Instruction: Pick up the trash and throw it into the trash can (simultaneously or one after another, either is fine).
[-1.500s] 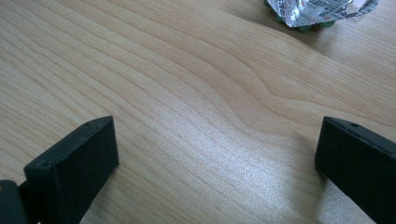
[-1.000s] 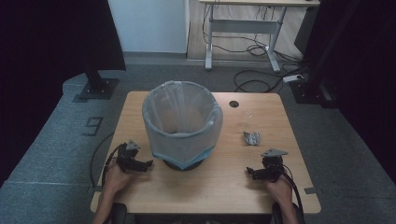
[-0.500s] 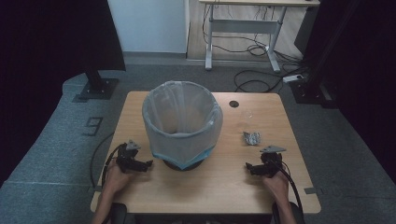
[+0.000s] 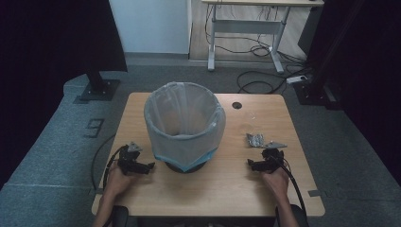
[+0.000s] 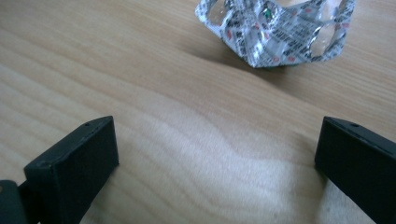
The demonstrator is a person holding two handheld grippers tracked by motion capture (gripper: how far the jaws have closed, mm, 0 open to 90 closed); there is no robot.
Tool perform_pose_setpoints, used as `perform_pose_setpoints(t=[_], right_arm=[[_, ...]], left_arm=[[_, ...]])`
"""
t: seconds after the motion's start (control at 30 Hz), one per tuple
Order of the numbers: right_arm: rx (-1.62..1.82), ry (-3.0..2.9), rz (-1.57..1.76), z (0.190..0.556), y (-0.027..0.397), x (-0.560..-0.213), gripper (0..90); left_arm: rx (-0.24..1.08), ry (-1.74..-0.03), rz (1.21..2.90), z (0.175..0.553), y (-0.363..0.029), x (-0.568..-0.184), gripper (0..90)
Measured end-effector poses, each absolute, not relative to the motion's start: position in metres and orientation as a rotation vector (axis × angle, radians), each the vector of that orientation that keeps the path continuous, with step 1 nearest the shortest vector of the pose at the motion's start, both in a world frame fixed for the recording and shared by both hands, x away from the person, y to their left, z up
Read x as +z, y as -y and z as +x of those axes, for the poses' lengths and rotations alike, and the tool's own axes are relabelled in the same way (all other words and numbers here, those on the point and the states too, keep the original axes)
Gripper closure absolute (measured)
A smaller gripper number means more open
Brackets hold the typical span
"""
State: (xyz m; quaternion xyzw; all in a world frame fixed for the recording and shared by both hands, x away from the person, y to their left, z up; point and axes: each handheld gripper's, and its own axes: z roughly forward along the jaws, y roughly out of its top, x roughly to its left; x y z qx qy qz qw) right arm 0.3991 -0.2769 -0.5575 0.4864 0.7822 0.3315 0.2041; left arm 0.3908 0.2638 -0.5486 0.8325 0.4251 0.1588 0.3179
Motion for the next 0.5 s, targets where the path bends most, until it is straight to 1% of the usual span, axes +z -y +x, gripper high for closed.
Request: perform_pose_setpoints(t=[0.5], right_arm=[[0.889,-2.100,1.443,0.428,0.269,-0.557,0.0]], left_arm=[[0.419,-1.118,2.189,0.392,-0.263,-0.549,0.0]])
